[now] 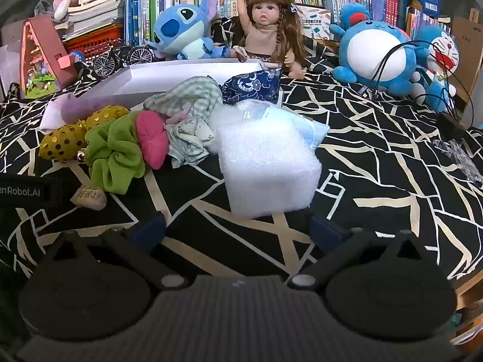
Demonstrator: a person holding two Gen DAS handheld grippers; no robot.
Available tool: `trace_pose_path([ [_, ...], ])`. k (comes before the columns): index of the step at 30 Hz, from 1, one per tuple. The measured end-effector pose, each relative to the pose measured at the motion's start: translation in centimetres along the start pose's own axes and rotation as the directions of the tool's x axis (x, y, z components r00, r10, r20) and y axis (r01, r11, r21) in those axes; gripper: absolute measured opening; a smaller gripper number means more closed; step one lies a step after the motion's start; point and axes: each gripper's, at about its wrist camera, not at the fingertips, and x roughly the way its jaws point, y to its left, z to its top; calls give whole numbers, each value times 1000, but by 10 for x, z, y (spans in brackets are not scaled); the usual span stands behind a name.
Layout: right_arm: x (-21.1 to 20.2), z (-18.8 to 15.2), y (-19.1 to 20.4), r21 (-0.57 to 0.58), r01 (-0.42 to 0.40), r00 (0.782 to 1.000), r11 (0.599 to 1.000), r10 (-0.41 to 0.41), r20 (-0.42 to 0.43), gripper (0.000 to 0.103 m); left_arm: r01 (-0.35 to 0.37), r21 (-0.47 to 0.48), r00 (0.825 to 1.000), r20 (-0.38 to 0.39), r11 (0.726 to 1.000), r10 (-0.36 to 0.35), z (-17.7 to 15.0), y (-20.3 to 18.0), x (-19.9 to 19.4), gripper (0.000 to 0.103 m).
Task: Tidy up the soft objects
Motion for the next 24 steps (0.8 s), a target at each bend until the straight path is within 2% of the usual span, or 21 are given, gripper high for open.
trace_pose_path([
  [24, 0, 1, 0, 5, 1, 1000, 1000, -1, -10, 103, 9, 15, 1000, -18, 1000, -9, -2, 3, 1, 103],
])
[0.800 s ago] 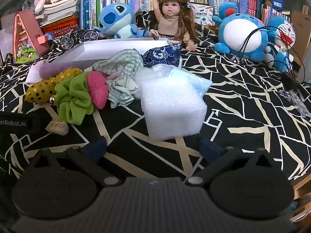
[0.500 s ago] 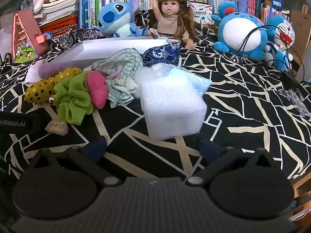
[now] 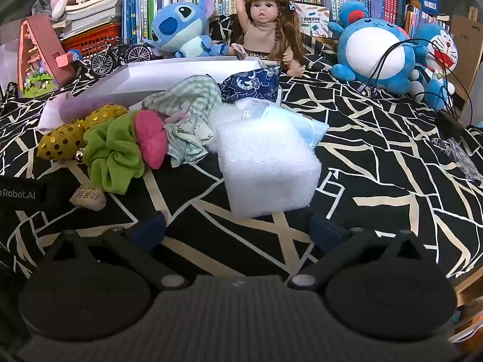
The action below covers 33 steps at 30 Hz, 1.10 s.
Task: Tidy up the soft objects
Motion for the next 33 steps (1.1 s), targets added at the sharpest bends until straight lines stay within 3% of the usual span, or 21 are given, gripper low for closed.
trace_pose_path([
  [33, -1, -2, 1, 1, 3, 1000, 1000, -3, 3, 103, -1, -1, 1000, -1, 1000, 1, 2, -1, -1, 103],
])
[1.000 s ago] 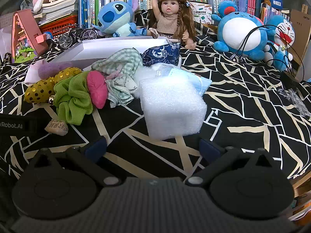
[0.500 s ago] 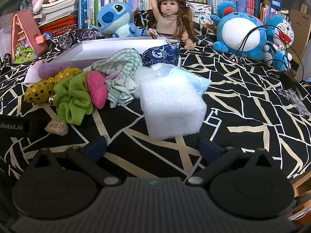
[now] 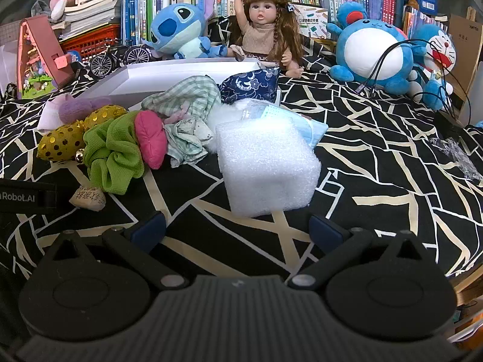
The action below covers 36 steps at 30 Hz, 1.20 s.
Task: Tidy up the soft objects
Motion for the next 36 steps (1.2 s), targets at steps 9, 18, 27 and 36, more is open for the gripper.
trace_pose_path([
  [9, 0, 0, 0, 0, 0, 1000, 1000, 0, 3, 103, 0, 0, 1000, 0, 1000, 0, 0, 0, 0, 103],
  [18, -2, 0, 0, 4, 6, 1000, 1000, -6, 11, 103, 0, 1, 1000, 1, 1000, 0, 0, 0, 0, 103],
  [27, -1, -1, 1, 1, 3, 1000, 1000, -3, 20, 103, 0, 2, 1000, 3, 1000, 0, 0, -1, -1, 103],
  [36, -2, -5, 1, 1, 2, 999, 1000, -2, 51, 103, 2, 7, 1000, 19, 1000, -2, 1, -2, -4, 103],
])
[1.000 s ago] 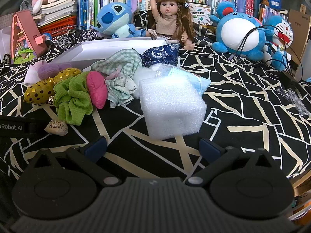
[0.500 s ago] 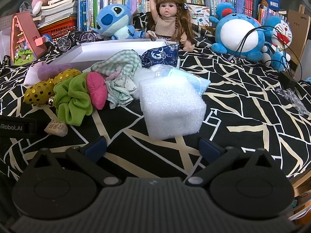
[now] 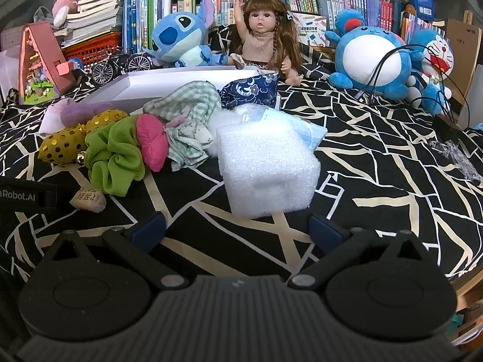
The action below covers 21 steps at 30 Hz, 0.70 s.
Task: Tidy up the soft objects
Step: 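Grasp the small beige tag with the left tool while the right tool grasps the white foam block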
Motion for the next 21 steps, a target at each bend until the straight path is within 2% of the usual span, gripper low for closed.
trace_pose_path([
  [4, -2, 0, -2, -8, -14, 1000, 1000, 14, 7, 103, 3, 6, 1000, 23, 1000, -3, -2, 0, -2, 103],
  [7, -7, 0, -6, 7, -27, 999, 1000, 27, 38, 103, 15, 10, 1000, 10, 1000, -15, -1, 1, -1, 103],
  [11, -13, 2, -15, 3, -21, 994, 1000, 21, 106, 103, 90, 8, 995, 37, 996, -91, -2, 4, -12, 99],
  [15, -19, 8, -24, -10, 0, 985, 1000, 2, 175, 103, 144, 69, 984, 100, 987, -150, -2, -4, -25, 97],
  [21, -18, 16, -34, -13, -3, 978, 1000, 5, 207, 103, 222, 121, 965, 117, 967, -236, -7, -22, -34, 82],
])
